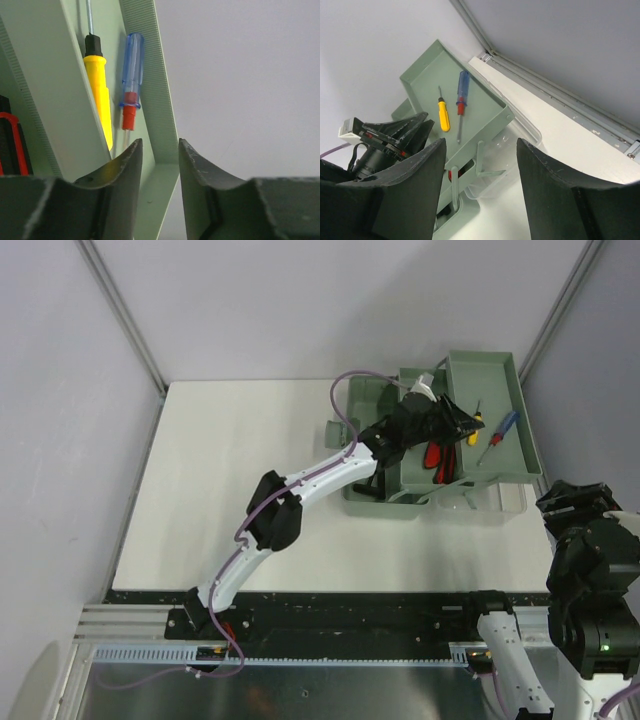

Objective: Pack the tool kit

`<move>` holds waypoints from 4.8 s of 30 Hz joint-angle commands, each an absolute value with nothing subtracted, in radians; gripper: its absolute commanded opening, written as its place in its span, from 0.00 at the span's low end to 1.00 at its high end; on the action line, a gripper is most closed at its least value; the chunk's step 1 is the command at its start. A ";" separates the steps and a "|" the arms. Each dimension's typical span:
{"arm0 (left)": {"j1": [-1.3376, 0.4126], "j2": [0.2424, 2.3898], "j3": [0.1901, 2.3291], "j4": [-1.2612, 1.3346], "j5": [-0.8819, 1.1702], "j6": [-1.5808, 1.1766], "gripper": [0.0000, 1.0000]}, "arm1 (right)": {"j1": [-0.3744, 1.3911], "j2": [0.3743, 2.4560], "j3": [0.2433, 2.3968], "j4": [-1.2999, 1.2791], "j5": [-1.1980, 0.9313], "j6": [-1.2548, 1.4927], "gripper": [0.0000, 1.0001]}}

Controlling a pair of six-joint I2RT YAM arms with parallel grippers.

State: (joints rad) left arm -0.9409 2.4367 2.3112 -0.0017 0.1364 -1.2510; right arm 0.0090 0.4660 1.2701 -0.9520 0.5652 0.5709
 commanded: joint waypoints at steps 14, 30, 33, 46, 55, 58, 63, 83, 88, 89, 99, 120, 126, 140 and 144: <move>-0.943 2.168 2.254 -0.032 0.108 -0.764 0.65 | 0.007 0.623 1.295 -0.858 0.392 0.431 0.80; -0.553 1.682 1.561 -0.038 0.333 -0.520 0.98 | -0.116 0.966 1.347 -0.615 0.158 0.224 0.90; -0.506 1.640 1.472 -0.051 0.298 -0.473 0.98 | -0.249 1.071 1.381 -0.655 0.038 0.268 0.83; -0.471 1.687 1.308 -0.150 0.264 -0.425 0.96 | -0.461 1.320 1.394 -0.582 -0.216 0.245 0.81; -0.456 1.769 1.343 -0.150 0.302 -0.425 0.93 | -0.523 1.490 1.494 -0.539 -0.330 0.225 0.61; -0.451 1.783 1.349 -0.150 0.351 -0.421 0.90 | -0.524 1.543 1.538 -0.552 -0.374 0.212 0.50; -0.449 1.794 1.341 -0.149 0.370 -0.416 0.88 | -0.517 1.597 1.600 -0.581 -0.405 0.165 0.46; -0.431 1.899 1.412 -0.149 0.465 -0.459 0.88 | -0.382 1.843 1.860 -0.722 -0.294 0.005 0.56; -0.431 1.924 1.440 -0.150 0.481 -0.462 0.78 | -0.349 1.850 1.855 -0.729 -0.208 0.003 0.40; -0.430 1.929 1.446 -0.150 0.471 -0.462 0.76 | -0.336 1.850 1.855 -0.731 -0.176 -0.012 0.35; -0.414 1.998 1.520 -0.149 0.504 -0.524 0.47 | -0.238 1.814 1.859 -0.737 -0.026 -0.032 0.01; -0.439 1.967 1.475 -0.149 0.538 -0.526 0.47 | -0.070 1.757 2.036 -0.804 -0.041 0.035 0.00; -0.439 1.966 1.475 -0.149 0.531 -0.531 0.44 | 0.054 1.772 2.052 -0.817 0.053 0.054 0.00; -0.406 1.794 1.392 -0.150 0.408 -0.516 0.54 | 0.285 1.878 2.017 -0.776 0.334 0.200 0.00; -0.398 1.716 1.362 -0.149 0.342 -0.532 0.57 | 0.327 1.910 2.023 -0.767 0.390 0.229 0.00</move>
